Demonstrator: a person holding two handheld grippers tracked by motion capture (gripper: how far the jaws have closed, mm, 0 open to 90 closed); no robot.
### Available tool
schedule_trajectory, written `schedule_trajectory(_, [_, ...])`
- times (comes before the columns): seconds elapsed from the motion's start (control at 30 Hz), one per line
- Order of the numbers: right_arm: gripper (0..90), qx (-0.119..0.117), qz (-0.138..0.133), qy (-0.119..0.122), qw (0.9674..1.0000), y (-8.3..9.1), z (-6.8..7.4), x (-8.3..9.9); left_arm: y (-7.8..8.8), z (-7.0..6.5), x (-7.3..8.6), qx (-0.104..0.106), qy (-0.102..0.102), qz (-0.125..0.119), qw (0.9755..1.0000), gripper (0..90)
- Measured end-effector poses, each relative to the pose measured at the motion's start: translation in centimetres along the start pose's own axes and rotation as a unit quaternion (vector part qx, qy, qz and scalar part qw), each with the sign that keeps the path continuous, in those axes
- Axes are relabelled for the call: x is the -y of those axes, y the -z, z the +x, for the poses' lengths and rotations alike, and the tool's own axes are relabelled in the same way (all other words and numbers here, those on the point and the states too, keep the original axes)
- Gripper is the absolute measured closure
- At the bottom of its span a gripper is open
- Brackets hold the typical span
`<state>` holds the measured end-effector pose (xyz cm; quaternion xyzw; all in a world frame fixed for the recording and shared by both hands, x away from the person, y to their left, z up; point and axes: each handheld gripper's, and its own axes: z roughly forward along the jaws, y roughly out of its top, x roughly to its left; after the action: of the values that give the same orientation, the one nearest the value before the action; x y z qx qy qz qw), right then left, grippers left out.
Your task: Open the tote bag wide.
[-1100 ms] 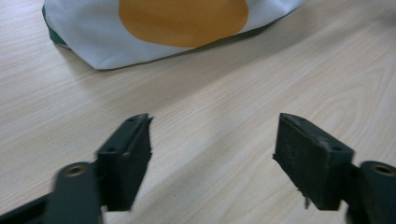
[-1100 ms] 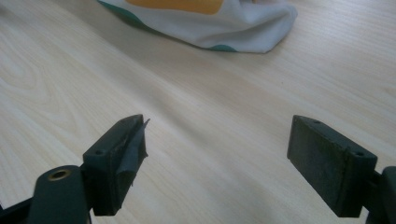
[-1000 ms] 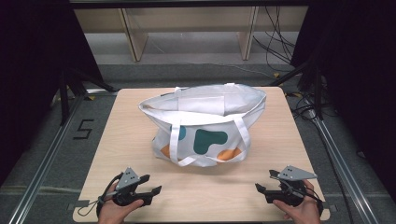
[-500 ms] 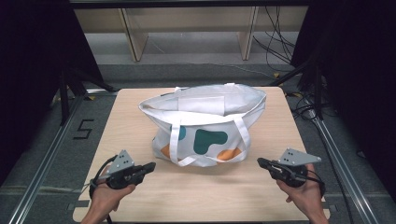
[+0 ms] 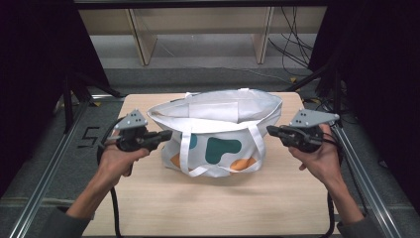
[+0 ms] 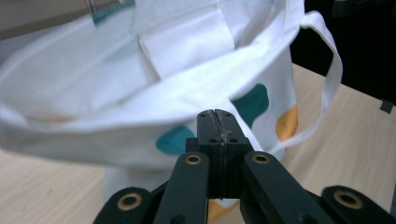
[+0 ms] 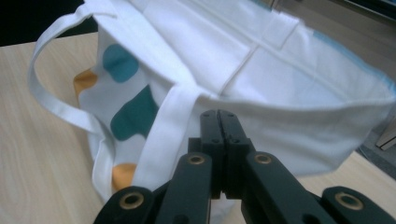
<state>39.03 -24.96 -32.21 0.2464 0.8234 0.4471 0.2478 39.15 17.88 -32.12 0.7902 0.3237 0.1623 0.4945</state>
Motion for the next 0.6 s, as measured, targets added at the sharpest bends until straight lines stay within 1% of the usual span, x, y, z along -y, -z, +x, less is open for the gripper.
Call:
schedule_trajectory(0.03, [90.0, -0.005, 0.008, -0.003, 0.9999, -0.3, -0.3, -0.8, -0.3, 0.2, -0.7, -0.004, 0.0, 0.005, 1.0, 89.5])
schedule_trajectory(0.07, [90.0, -0.003, 0.007, 0.002, 1.0, -0.6, -0.6, -1.4, -0.6, 0.4, -1.2, -0.007, -0.005, 0.011, 0.9999, 89.5])
schedule_trajectory(0.1, [90.0, -0.001, 0.008, 0.002, 1.0, -0.9, -0.7, -1.8, -1.0, 0.9, -1.9, -0.016, -0.01, 0.02, 0.9996, 89.5])
schedule_trajectory(0.13, [90.0, -0.005, 0.019, 0.011, 0.9997, -1.3, -1.1, -2.6, -1.6, 1.1, -2.5, -0.019, -0.002, 0.019, 0.9996, 89.5])
schedule_trajectory(0.17, [90.0, 0.001, 0.02, 0.01, 0.9997, -1.9, -1.2, -3.1, -2.0, 1.6, -3.0, -0.027, -0.006, 0.028, 0.9992, 89.5])
schedule_trajectory(0.2, [90.0, -0.001, 0.028, 0.012, 0.9995, -2.4, -1.4, -3.6, -2.4, 1.9, -3.3, -0.032, -0.005, 0.028, 0.9991, 89.5])
schedule_trajectory(0.23, [90.0, 0.003, 0.034, 0.019, 0.9993, -2.8, -1.7, -3.9, -2.9, 2.5, -3.9, -0.036, -0.007, 0.042, 0.9985, 89.5])
schedule_trajectory(0.27, [90.0, 0.006, 0.049, 0.018, 0.9986, -3.4, -1.9, -4.4, -3.3, 2.8, -4.1, -0.039, -0.004, 0.046, 0.9982, 89.5])
schedule_trajectory(0.3, [90.0, 0.006, 0.055, 0.019, 0.9983, -3.9, -2.1, -4.7, -4.0, 3.4, -4.5, -0.043, -0.003, 0.054, 0.9976, 89.5])
schedule_trajectory(0.33, [90.0, 0.003, 0.07, 0.021, 0.9974, -4.7, -2.3, -5.0, -4.5, 3.8, -4.6, -0.042, 0.0, 0.061, 0.9973, 89.4])
schedule_trajectory(0.37, [90.0, 0.006, 0.081, 0.02, 0.9965, -5.3, -2.6, -5.1, -4.9, 4.0, -4.6, -0.042, 0.005, 0.067, 0.9969, 89.4])
schedule_trajectory(0.4, [90.0, 0.0, 0.097, 0.01, 0.9952, -5.7, -2.7, -5.1, -5.5, 4.5, -4.4, -0.042, 0.005, 0.081, 0.9958, 89.4])
schedule_trajectory(0.43, [90.0, 0.0, 0.114, 0.013, 0.9934, -6.4, -2.9, -4.9, -6.1, 4.7, -4.3, -0.044, 0.006, 0.088, 0.9951, 89.5])
schedule_trajectory(0.47, [90.0, 0.0, 0.126, 0.015, 0.9919, -7.0, -3.0, -4.7, -6.7, 5.0, -4.1, -0.04, 0.006, 0.097, 0.9944, 89.4])
schedule_trajectory(0.5, [90.0, 0.003, 0.135, 0.012, 0.9908, -7.6, -3.0, -4.3, -7.2, 5.2, -3.9, -0.039, 0.006, 0.102, 0.994, 89.5])
schedule_trajectory(0.53, [90.0, 0.002, 0.139, 0.008, 0.9903, -8.0, -3.1, -3.8, -7.7, 5.4, -3.7, -0.042, 0.004, 0.106, 0.9934, 89.4])
schedule_trajectory(0.57, [90.0, -0.002, 0.146, 0.003, 0.9893, -8.5, -3.0, -3.3, -8.1, 5.6, -3.5, -0.04, 0.006, 0.112, 0.9929, 89.5])
schedule_trajectory(0.6, [90.0, -0.006, 0.155, 0.002, 0.9878, -8.7, -3.0, -2.9, -8.7, 5.9, -3.3, -0.044, 0.014, 0.114, 0.9924, 89.5])
